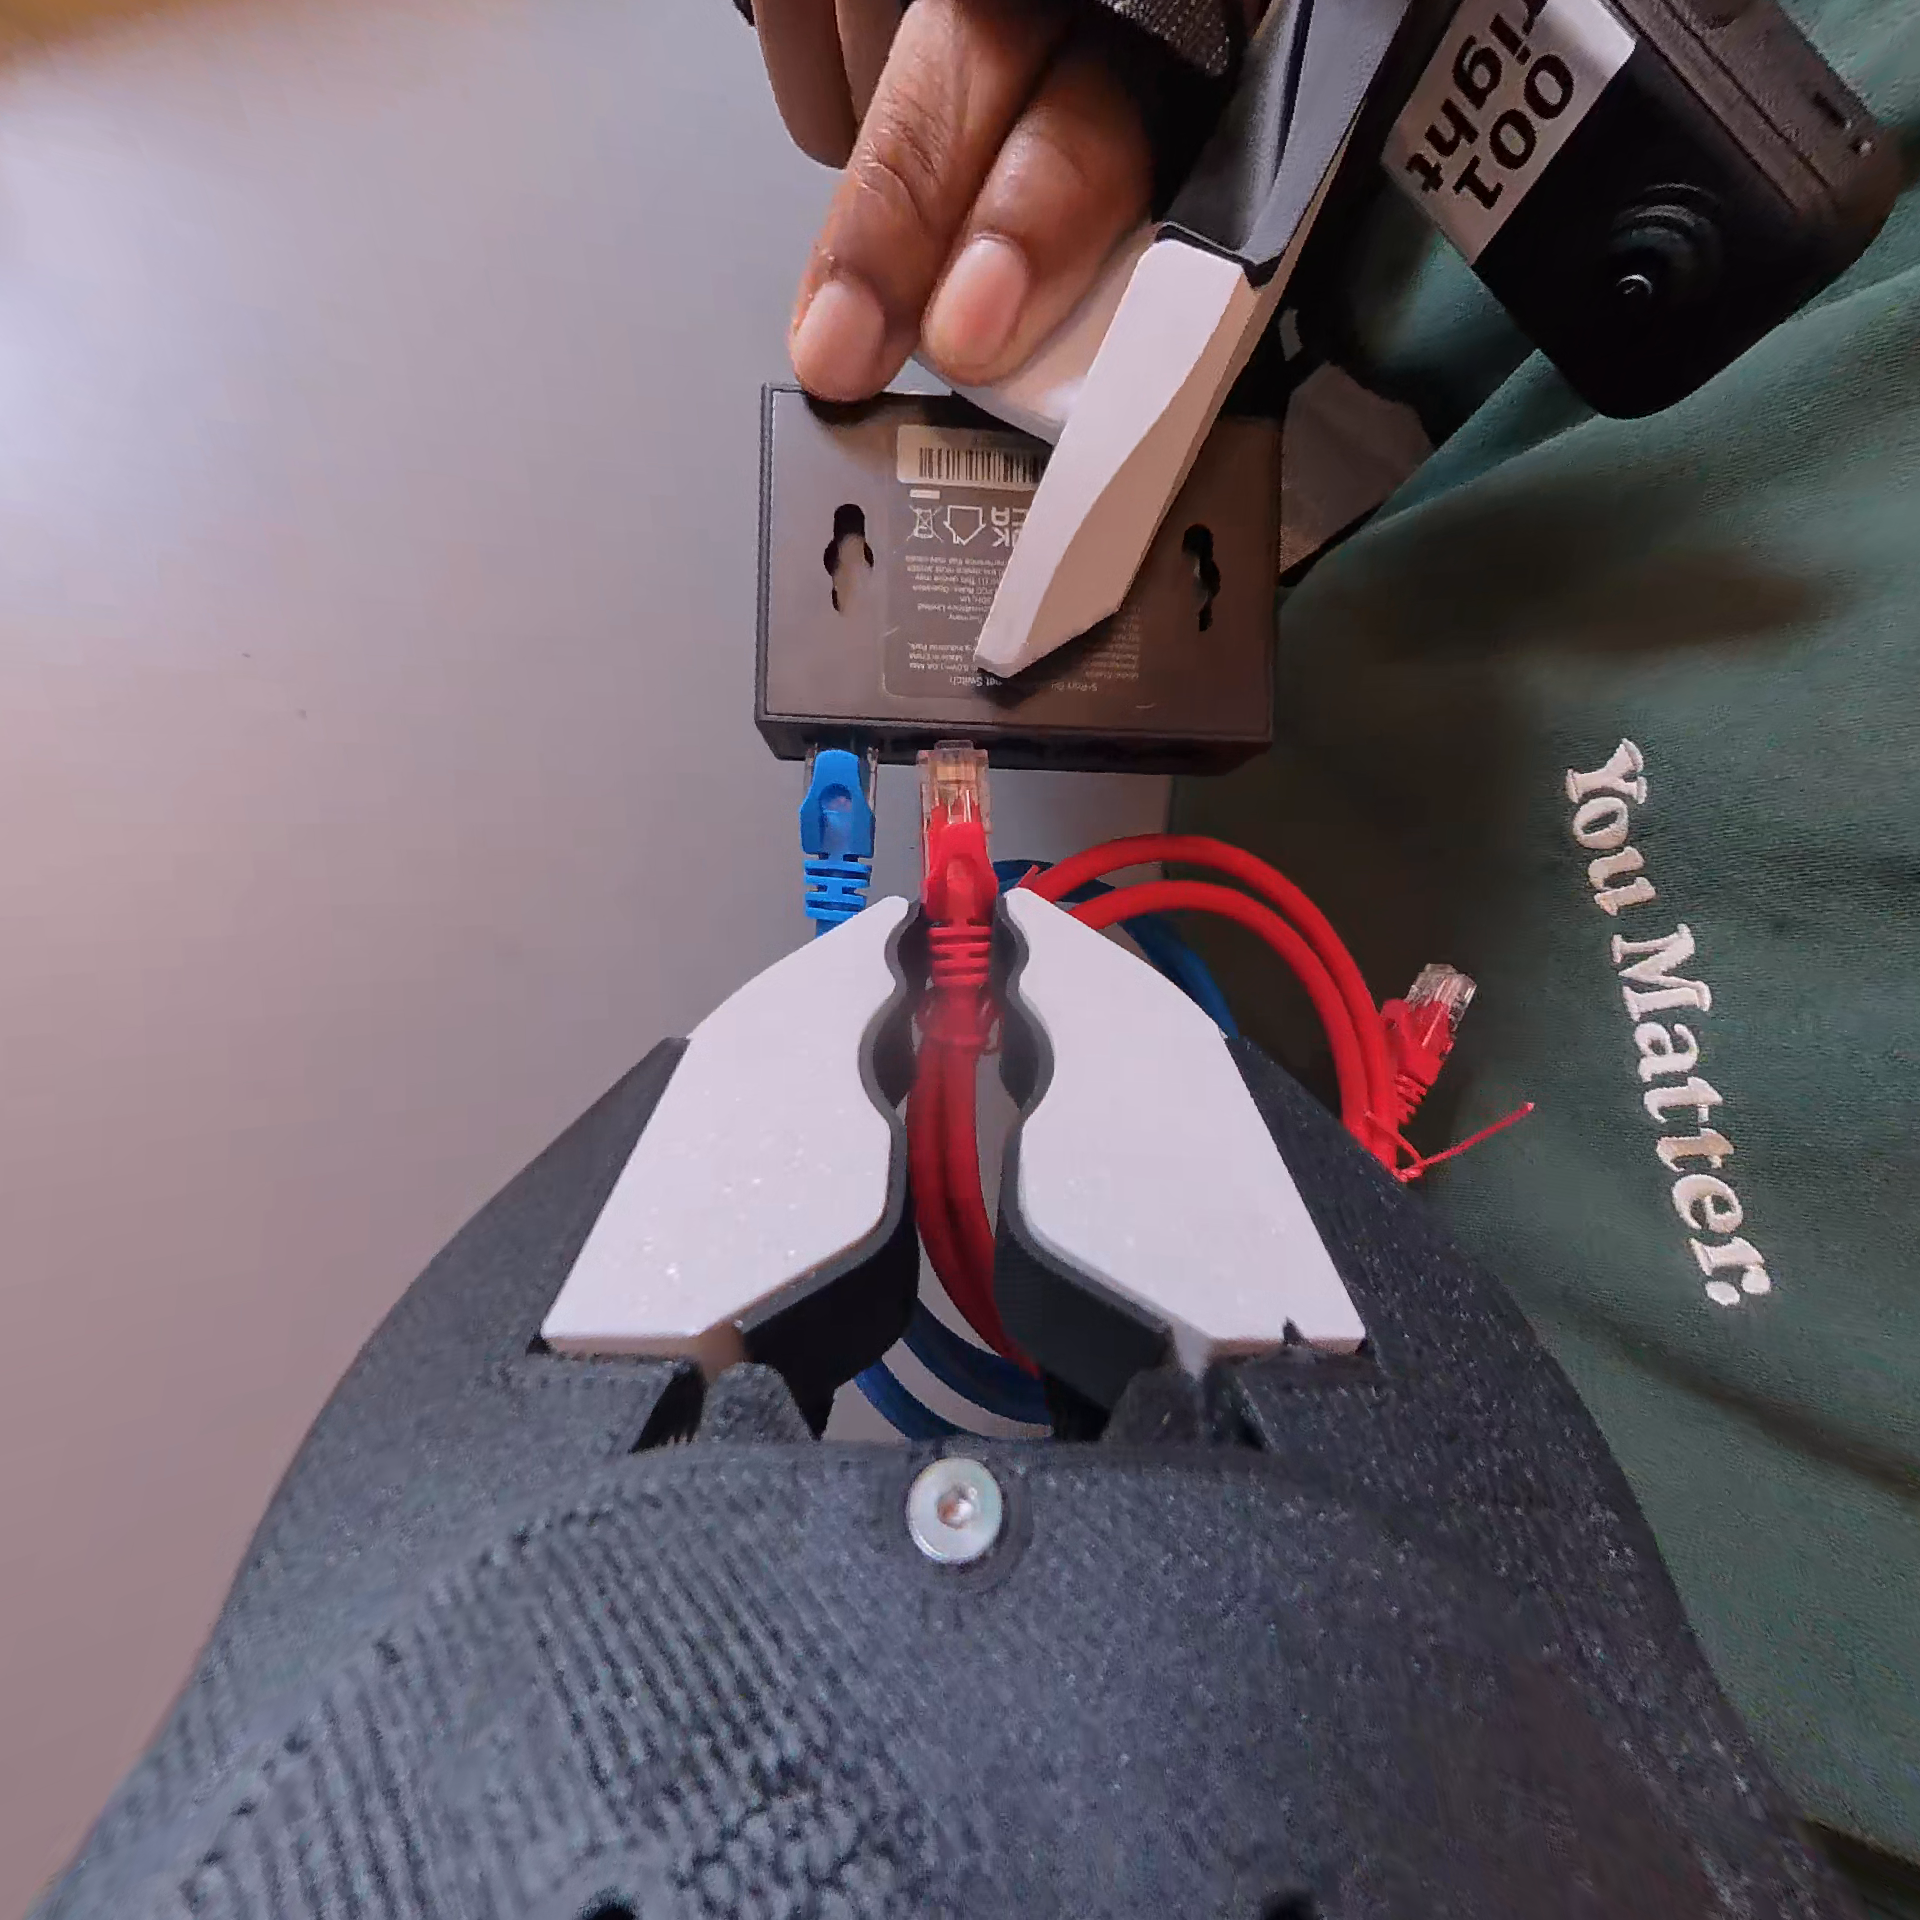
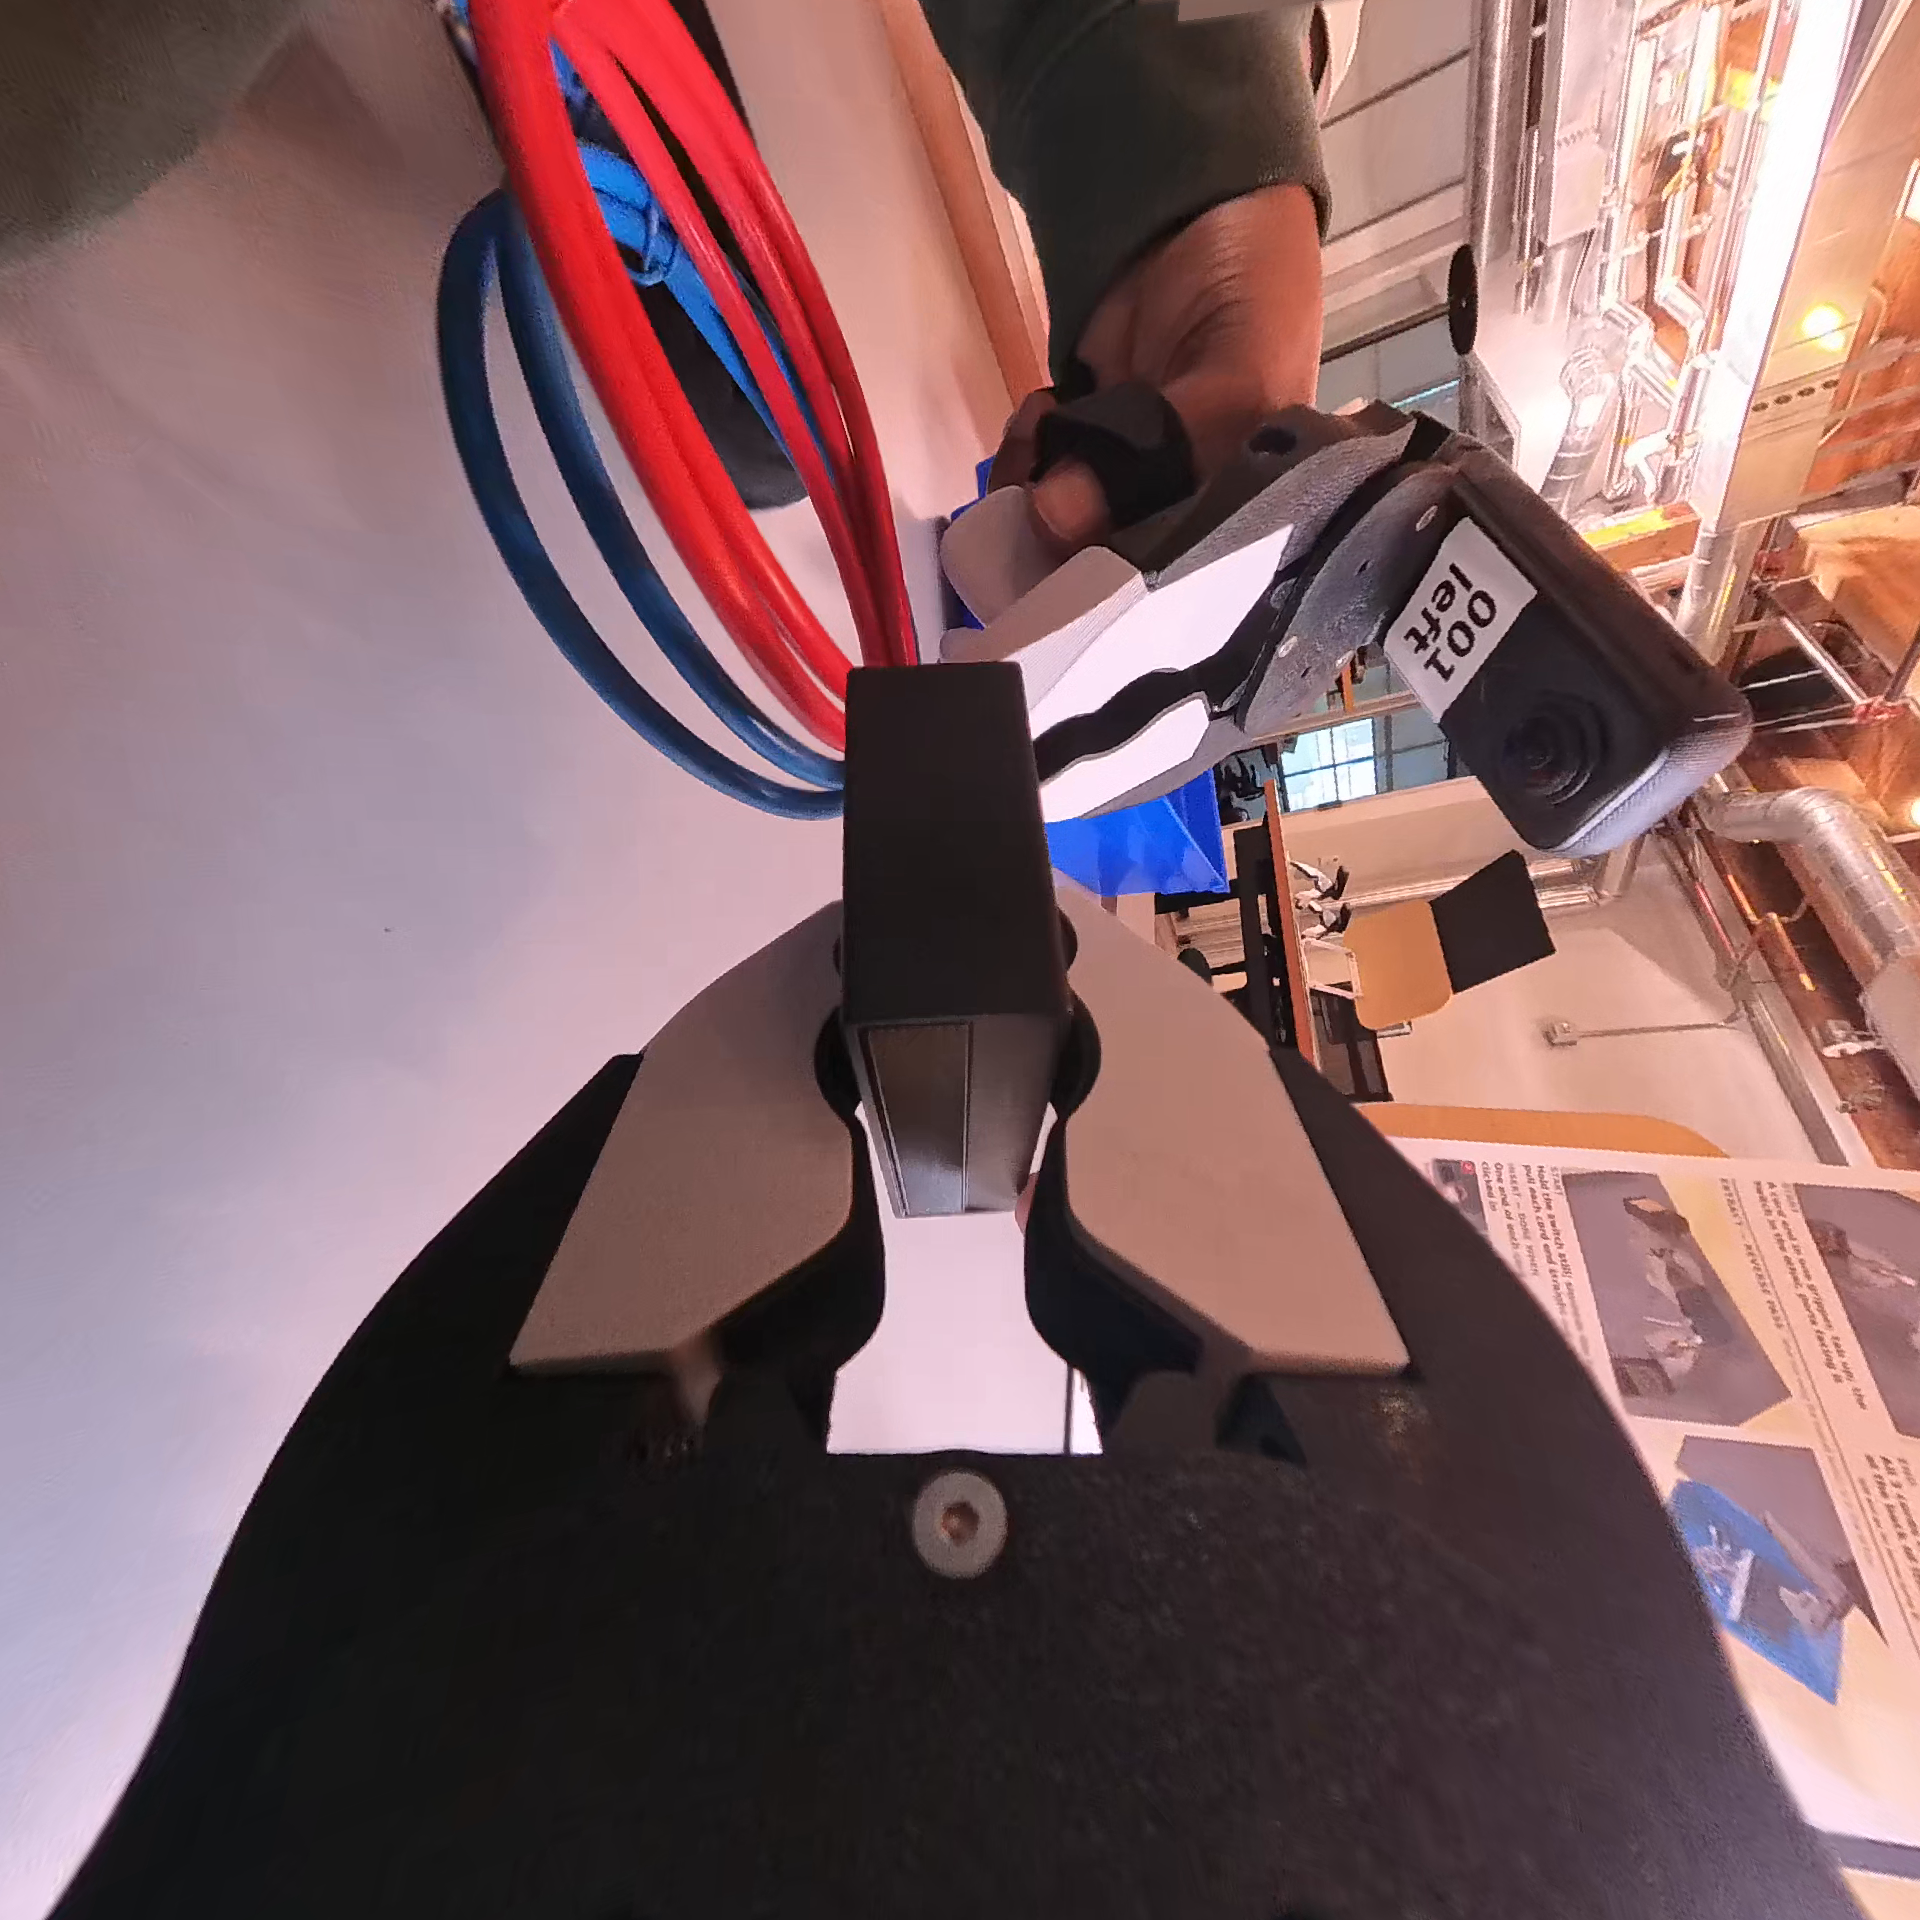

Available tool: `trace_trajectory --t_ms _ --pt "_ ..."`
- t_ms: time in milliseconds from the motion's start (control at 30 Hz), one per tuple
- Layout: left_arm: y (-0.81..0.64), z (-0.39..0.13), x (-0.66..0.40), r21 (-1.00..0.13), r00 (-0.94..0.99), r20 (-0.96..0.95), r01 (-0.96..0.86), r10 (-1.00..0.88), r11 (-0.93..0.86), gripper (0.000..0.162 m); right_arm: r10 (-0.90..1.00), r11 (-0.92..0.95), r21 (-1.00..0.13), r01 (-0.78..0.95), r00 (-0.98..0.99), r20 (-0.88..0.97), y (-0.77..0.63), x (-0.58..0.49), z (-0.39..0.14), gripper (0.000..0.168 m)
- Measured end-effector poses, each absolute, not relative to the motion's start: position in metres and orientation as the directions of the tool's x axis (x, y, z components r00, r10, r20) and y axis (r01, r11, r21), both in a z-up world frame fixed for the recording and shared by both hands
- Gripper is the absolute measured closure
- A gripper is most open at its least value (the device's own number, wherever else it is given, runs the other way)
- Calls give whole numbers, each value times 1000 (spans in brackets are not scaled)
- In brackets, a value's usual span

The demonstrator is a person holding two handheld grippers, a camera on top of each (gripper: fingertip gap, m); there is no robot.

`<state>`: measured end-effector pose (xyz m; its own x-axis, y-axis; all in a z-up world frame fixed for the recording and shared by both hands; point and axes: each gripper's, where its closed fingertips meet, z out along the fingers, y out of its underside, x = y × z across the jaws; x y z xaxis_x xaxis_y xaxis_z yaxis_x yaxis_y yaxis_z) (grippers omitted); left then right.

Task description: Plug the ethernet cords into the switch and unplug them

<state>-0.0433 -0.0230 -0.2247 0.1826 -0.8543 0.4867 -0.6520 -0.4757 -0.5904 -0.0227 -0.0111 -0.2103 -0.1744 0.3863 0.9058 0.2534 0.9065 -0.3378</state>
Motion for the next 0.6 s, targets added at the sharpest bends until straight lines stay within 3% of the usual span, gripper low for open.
trace_trajectory --t_ms 433,600 --pt "-27 -235 -49 -565 179 464 -694 -867 -446 150 354 927 -311 208 -219 909 -22 -30 -216 138" --pt "-36 -241 -42 -563 185 491 -678 -851 -473 149 394 875 -312 370 -171 903 10 -24 -220 138"
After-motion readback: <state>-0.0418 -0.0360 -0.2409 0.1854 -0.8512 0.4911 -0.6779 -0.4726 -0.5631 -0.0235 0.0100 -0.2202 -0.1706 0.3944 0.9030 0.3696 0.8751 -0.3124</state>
